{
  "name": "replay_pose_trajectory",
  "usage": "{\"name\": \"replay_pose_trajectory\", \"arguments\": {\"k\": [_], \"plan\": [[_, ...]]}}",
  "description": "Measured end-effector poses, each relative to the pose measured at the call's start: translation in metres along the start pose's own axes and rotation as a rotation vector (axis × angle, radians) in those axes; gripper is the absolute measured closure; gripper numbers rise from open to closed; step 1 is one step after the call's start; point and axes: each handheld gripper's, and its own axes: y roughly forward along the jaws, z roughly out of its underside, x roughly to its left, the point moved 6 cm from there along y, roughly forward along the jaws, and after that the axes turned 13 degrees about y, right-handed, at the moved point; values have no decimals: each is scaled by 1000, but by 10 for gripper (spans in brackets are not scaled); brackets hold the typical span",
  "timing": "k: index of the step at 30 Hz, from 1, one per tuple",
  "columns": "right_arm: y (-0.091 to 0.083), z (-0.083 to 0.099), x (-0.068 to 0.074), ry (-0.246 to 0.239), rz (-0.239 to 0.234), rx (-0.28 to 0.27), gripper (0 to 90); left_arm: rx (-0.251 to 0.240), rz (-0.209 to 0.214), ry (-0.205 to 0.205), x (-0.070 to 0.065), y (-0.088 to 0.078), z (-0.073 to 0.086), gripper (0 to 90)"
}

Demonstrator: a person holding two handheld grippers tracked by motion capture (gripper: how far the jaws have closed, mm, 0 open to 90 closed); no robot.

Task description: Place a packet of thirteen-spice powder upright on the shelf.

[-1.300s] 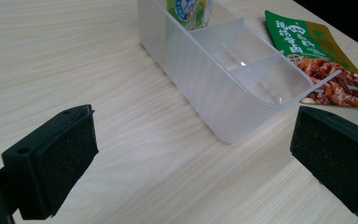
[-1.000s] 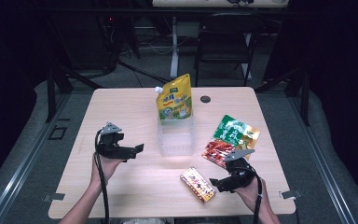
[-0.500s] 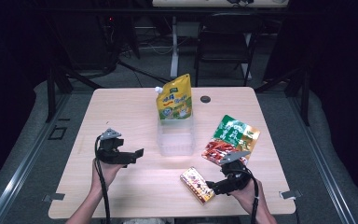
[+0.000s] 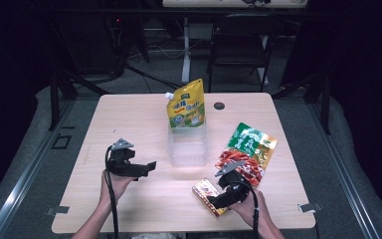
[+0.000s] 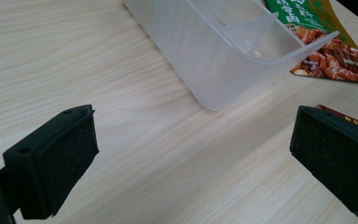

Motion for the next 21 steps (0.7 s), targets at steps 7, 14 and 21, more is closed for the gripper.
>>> {"name": "replay_pose_trajectory", "arguments": {"k": [7, 14, 21], "plan": [[16, -4, 8, -2, 11, 55, 228, 10, 12, 10, -6, 5, -3, 6], [30, -3, 8, 3, 37, 107, 209, 29, 34, 22, -11, 11, -4, 7], [40, -1, 9, 16, 28, 150, 285, 39, 59, 17, -15, 14, -5, 7]]}}
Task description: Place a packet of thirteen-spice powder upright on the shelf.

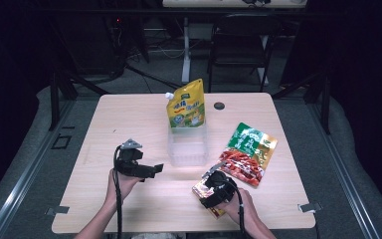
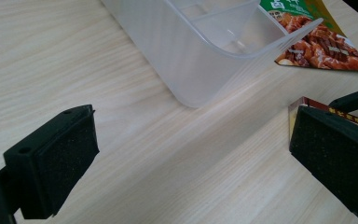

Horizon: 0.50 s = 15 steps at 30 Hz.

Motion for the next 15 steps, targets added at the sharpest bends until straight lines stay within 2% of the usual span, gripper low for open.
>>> {"name": "replay_pose_trajectory", "arguments": {"k": [2, 3, 6, 9, 15], "plan": [[0, 0, 0, 22, 1, -18, 312, -1, 7, -3, -2, 1, 0, 5], [-1, 0, -3, 13, 3, -10, 315, 1, 13, -5, -2, 1, -1, 2], [-3, -1, -3, 32, -15, -45, 318, -7, 29, -11, -5, 1, -2, 3], [-10, -5, -2, 28, -26, -109, 320, -5, 48, -16, -8, 1, -3, 7], [-22, -10, 7, -17, -31, -198, 320, 6, 100, -23, -20, 3, -7, 12]]}}
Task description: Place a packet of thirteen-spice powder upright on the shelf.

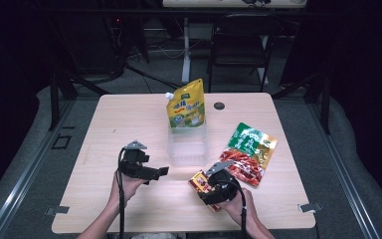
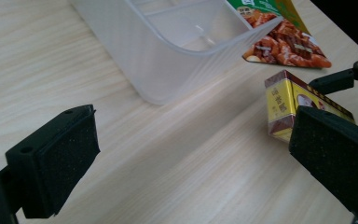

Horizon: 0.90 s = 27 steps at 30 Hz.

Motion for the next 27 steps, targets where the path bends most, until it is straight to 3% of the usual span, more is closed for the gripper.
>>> {"name": "replay_pose_trajectory", "arguments": {"k": [6, 14, 18, 27], "plan": [[-6, -4, 8, -33, -7, -58, 320, -1, 82, -11, -16, 6, -9, 32], [-10, -8, 18, -74, -7, -105, 320, -2, 203, -33, -33, 21, -14, 123], [-11, -10, 24, -95, -2, -126, 321, -3, 246, -49, -38, 27, -14, 158], [-10, -17, 35, -149, -2, -171, 321, -19, 293, -70, -40, 30, -15, 218]]}}
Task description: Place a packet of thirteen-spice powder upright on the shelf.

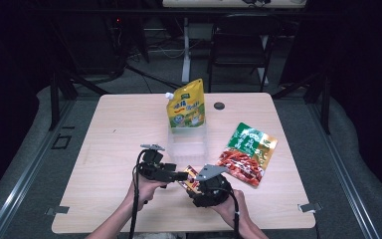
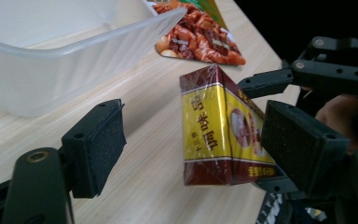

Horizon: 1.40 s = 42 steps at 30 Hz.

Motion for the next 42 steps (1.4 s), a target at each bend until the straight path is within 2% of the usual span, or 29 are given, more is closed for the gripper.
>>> {"name": "replay_pose_trajectory", "arguments": {"k": [4, 8, 9, 11, 12, 16, 21, 25, 27, 32, 37, 42], "plan": [[1, -3, 1, -11, 2, -32, 321, -7, 15, 2, -1, -2, -1, 274], [1, -5, 2, -30, 1, -47, 321, -16, 59, -1, -4, -1, -1, 377], [2, -6, 3, -35, -2, -67, 321, -18, 60, 1, -4, -1, -1, 420], [2, -7, 3, -45, 2, -68, 321, -22, 72, 0, -6, 0, -1, 478], [3, -7, 3, -48, 0, -62, 320, -19, 61, 4, -5, 0, -1, 505], [5, -6, 1, -58, 3, -51, 320, -40, 72, -18, -3, -3, -1, 605], [6, -6, 1, -79, 23, -45, 319, -54, 91, -22, -6, -7, -3, 652], [5, -7, 2, -94, 28, -51, 314, -61, 104, -21, -8, -9, -4, 672], [5, -6, 3, -87, 16, -48, 306, -55, 118, -24, -9, -9, -4, 681], [8, -4, 4, -65, -7, -25, 285, -43, 108, 4, -11, -8, -4, 685], [9, -2, 3, -47, -48, 24, 193, -57, 83, 33, -9, -16, -8, 685], [4, 1, -2, -51, -81, 63, 152, -58, 59, 69, -7, -24, -9, 685]]}}
